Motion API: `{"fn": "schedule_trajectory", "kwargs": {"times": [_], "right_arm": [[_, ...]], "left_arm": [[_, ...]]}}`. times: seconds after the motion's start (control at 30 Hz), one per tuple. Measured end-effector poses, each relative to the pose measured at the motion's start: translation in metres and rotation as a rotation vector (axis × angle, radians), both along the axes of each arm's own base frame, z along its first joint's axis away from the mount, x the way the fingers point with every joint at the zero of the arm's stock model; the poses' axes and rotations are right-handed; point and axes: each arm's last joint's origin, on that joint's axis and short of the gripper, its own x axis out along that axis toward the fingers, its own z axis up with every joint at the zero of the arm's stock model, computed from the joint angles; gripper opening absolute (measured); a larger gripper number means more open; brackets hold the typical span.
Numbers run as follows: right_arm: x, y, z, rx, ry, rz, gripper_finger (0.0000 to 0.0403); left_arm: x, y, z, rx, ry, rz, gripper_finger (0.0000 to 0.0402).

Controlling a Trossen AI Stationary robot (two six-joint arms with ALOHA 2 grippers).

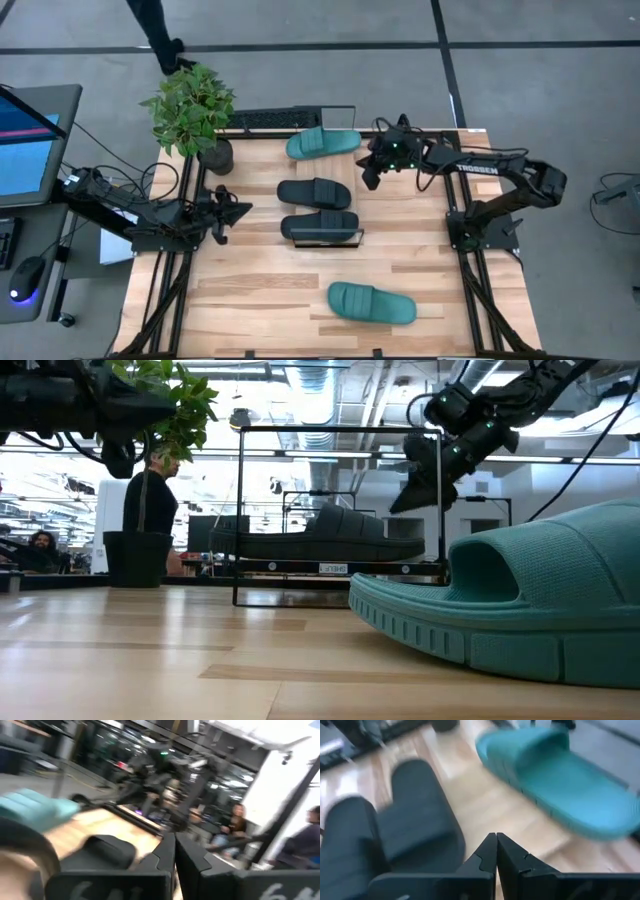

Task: Pick and place slides into the shelf
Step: Put the green slide on the shelf

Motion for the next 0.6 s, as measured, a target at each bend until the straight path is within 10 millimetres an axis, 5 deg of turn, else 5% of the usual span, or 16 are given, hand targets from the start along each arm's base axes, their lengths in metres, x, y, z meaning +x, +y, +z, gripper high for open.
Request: {"fn": "schedule_trajectory", "kwargs": {"times": [0.23,0.6], "right_arm": [[0.005,-0.002,0.014,-0.016,-0.041,0.016,0.0],[0.003,0.011,0.004,0.048,0.076,0.055,0.0]], "left_arm": [[-0.001,0.003,-0.003,0.038,0.052,0.137,0.0],[-0.001,0.005,-0.008,0.011,0.098,0.216,0.0]]}}
